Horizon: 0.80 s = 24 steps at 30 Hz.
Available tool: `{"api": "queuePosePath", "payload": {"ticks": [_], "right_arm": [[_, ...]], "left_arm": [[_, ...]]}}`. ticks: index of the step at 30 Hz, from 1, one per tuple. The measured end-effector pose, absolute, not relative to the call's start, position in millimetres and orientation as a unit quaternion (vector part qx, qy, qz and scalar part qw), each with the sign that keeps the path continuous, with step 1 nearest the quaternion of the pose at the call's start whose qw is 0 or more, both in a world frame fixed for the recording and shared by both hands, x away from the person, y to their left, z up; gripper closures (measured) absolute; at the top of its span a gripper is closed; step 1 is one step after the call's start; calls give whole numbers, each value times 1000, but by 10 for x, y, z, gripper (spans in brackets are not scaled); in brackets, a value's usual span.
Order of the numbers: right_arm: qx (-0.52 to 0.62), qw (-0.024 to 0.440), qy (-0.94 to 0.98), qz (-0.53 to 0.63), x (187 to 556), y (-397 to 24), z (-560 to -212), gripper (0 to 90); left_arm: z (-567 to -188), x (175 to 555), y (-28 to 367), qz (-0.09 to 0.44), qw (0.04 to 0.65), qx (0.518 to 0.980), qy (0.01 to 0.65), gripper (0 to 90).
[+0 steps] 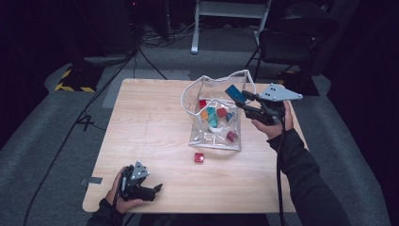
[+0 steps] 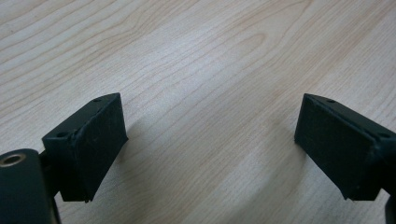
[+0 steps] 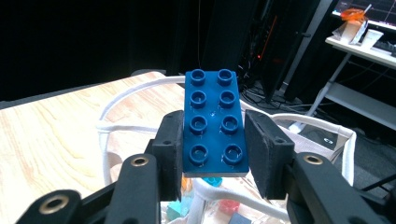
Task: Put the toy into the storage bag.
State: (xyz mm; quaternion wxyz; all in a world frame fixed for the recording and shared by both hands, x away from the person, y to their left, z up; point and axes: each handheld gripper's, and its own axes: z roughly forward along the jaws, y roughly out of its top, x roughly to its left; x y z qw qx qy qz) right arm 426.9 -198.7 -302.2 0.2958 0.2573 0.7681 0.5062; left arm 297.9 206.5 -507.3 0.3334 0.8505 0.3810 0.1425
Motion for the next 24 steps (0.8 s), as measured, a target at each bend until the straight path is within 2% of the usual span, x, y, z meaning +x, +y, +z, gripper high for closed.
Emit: {"api": "queuePosePath", "payload": {"ticks": [12,24], "right_arm": [[292,295,776,475,4516,-1878,-3136,597],[318,293,771,467,4609,-1862,-3196,581]], "left_arm": [[-5074,2979,2064,143,334,850,381,93],[-5073,2977,2064,143,334,850,381,93]]}}
